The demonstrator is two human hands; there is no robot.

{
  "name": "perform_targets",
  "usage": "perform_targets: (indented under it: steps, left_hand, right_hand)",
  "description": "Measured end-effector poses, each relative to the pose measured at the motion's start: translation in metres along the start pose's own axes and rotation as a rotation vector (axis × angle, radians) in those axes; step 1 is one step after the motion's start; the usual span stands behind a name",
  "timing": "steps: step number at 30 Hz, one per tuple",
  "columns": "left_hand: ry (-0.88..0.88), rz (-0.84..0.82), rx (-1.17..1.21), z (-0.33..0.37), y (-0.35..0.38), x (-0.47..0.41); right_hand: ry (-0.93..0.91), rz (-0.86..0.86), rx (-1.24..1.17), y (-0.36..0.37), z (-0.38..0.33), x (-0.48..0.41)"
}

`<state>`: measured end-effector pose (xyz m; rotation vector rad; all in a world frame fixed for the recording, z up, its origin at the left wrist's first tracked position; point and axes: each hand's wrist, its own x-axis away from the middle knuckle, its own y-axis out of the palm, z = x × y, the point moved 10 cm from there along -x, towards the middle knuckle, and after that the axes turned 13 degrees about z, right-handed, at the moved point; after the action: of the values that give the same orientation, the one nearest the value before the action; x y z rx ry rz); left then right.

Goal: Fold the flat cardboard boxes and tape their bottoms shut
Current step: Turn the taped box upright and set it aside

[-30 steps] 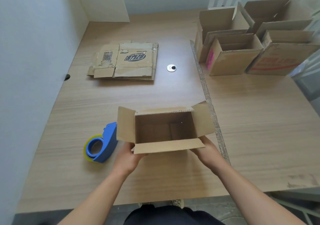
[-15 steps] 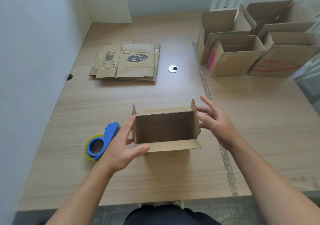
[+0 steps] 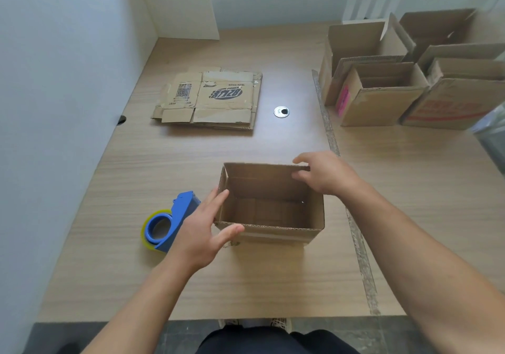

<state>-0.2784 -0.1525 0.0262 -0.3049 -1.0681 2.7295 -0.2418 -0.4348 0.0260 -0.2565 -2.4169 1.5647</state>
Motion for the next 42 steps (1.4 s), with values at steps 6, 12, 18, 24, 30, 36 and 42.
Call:
perform_targets:
  steps: [6,12,18,24,30,36,42]
  left_hand:
    - [-0.023,0.109,0.056,-0.001,-0.002,0.003]
    - [-0.038,0.120,0.118,-0.005,0.003,-0.001]
    - [-0.096,0.135,0.110,-0.014,0.005,-0.001]
    - [-0.172,0.162,0.209,-0.016,0.006,-0.009]
    - [-0.177,0.089,0.304,-0.029,0.015,0.007]
    - [-0.320,0.134,0.369,-0.051,0.022,0.022]
    - [-0.430,0.107,0.392,-0.054,0.037,0.018]
  right_hand:
    - [0.249,0.212,-0.584,0.005,0.020,0.017]
    - [0.340,0.211,-0.972,0.030,0.024,0.039]
    - [0.286,0.072,-1.023,0.026,0.027,0.040]
    - [0.209,0.045,-1.015,0.028,0.016,0.054]
    - [0.334,0.240,-1.269,0.043,0.070,0.081]
    - [0.152,-0.040,-0.816,0.090,0.073,0.121]
    - [0.207,0.053,-0.898,0.088,0.044,0.119]
